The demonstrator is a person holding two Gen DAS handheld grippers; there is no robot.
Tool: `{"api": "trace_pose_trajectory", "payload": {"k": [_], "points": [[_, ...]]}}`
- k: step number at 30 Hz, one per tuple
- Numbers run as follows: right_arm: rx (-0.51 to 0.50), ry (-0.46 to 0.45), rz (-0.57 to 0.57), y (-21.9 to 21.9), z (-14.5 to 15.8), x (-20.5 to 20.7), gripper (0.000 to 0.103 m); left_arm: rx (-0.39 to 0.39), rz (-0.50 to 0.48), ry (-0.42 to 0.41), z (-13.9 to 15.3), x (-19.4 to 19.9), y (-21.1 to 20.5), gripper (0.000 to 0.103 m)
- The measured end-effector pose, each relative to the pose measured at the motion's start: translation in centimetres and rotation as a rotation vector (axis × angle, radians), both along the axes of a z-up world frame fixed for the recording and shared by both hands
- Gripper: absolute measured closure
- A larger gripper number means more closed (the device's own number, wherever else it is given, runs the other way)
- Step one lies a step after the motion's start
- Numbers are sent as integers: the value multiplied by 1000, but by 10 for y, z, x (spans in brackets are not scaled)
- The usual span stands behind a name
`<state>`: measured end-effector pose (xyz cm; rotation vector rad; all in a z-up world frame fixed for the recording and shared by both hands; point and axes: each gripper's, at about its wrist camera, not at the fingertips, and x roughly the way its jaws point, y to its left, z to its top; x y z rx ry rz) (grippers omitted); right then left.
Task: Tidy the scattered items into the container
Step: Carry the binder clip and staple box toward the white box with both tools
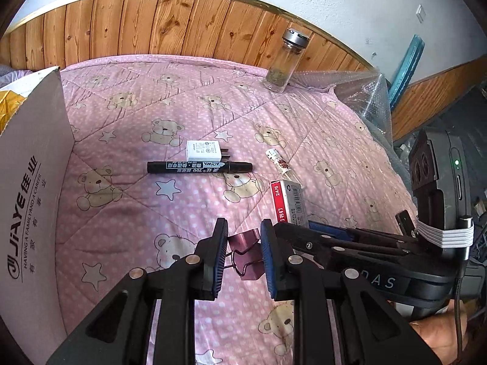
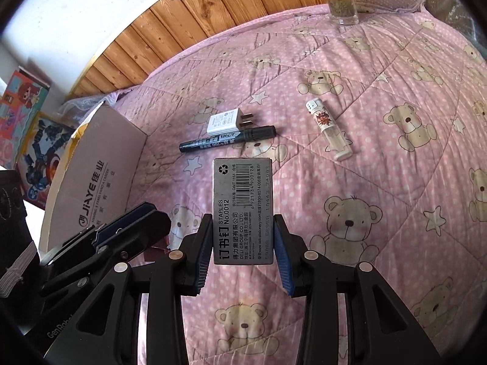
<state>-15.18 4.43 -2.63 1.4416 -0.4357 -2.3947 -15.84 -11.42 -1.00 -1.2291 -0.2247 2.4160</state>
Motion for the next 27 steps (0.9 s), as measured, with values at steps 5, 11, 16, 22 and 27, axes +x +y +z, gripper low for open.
{"api": "trace_pose_trajectory", "payload": {"k": [5, 11, 16, 22, 27], "points": [[5, 9, 5, -8, 9, 19, 63, 4, -3, 16, 14, 20, -5, 80], [18, 29, 26, -22, 21, 41, 63, -2, 8, 27, 28, 40, -14, 80], [30, 48, 40, -35, 33, 59, 63, -8, 20, 39, 41, 57, -23, 80], [42, 78, 59, -50, 48, 78, 63, -10, 30, 64, 57, 79, -37, 80], [53, 100, 79, -67, 60, 92, 63, -7, 44, 87, 70, 97, -50, 80]]}}
